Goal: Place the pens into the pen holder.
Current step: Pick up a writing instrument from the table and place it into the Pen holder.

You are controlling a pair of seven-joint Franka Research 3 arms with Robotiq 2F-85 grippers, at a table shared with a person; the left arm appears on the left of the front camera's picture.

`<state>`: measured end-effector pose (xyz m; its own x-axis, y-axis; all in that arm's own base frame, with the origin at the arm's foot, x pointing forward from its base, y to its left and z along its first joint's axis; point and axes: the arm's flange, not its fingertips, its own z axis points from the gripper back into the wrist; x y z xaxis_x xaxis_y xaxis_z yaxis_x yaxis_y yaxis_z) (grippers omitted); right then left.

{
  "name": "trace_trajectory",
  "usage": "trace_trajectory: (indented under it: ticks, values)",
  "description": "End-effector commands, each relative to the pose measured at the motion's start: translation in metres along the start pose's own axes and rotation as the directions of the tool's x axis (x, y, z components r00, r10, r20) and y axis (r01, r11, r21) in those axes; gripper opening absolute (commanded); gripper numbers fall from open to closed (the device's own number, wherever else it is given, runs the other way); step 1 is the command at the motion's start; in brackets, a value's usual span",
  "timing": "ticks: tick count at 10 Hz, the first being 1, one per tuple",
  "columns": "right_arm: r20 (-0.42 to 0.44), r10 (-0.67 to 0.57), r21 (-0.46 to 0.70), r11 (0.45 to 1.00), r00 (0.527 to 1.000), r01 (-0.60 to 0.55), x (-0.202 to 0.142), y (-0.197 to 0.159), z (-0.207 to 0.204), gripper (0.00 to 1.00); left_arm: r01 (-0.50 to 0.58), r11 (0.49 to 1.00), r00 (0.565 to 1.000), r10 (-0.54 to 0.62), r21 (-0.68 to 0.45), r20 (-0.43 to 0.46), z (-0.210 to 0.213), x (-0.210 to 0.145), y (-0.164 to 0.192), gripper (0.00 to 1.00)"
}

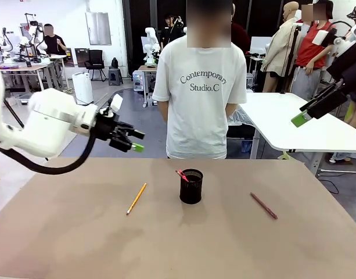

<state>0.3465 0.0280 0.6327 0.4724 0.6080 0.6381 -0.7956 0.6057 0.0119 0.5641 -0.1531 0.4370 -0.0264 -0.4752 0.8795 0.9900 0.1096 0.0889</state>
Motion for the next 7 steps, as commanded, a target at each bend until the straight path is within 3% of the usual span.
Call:
trace_trajectory:
  ticks: [1,4,7]
  values:
    - [0.012,0.000,0.013,1.000,1.000,0.000,0.000,0.000,0.001,1.00,-0.069,0.995,0.985,0.080,0.073,-0.152,0.024,0.010,-0.019,1.00]
    - [0.012,0.000,0.013,1.000,1.000,0.000,0.000,0.000,0.001,1.00,-0.073,0.987,0.975,0.101,0.145,-0.199,0.063,0.006,-0.019,1.00]
    - [0.012,0.000,0.013,1.000,1.000,0.000,0.000,0.000,0.001,1.00,-0.097,0.990,0.974,0.115,0.098,-0.195,0.098,-0.008,-0.014,1.00]
